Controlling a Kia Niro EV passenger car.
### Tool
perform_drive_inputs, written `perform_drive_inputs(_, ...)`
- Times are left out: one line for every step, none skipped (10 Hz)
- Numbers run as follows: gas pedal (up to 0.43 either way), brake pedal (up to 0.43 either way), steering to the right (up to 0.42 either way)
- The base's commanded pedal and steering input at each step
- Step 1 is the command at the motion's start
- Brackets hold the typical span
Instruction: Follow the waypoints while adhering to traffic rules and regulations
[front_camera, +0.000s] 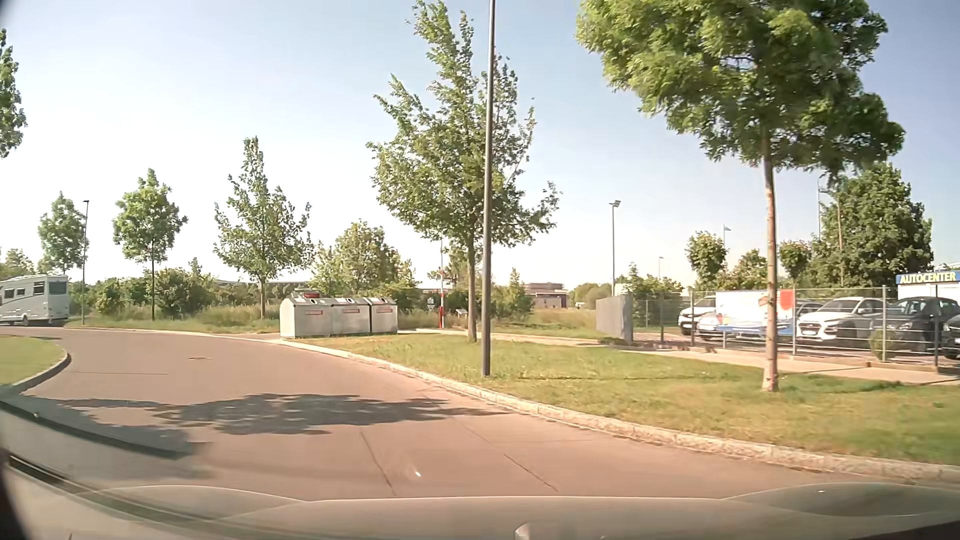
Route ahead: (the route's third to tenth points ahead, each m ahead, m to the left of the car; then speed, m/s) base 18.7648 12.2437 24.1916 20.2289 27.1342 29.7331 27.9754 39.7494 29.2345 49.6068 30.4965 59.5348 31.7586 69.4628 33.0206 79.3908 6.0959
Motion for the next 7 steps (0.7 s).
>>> perform_drive_inputs(0.228, 0.0, -0.217)
perform_drive_inputs(0.22, 0.0, -0.222)
perform_drive_inputs(0.189, 0.0, -0.221)
perform_drive_inputs(0.138, 0.0, -0.22)
perform_drive_inputs(0.11, 0.0, -0.22)
perform_drive_inputs(0.098, 0.0, -0.221)
perform_drive_inputs(0.098, 0.0, -0.221)
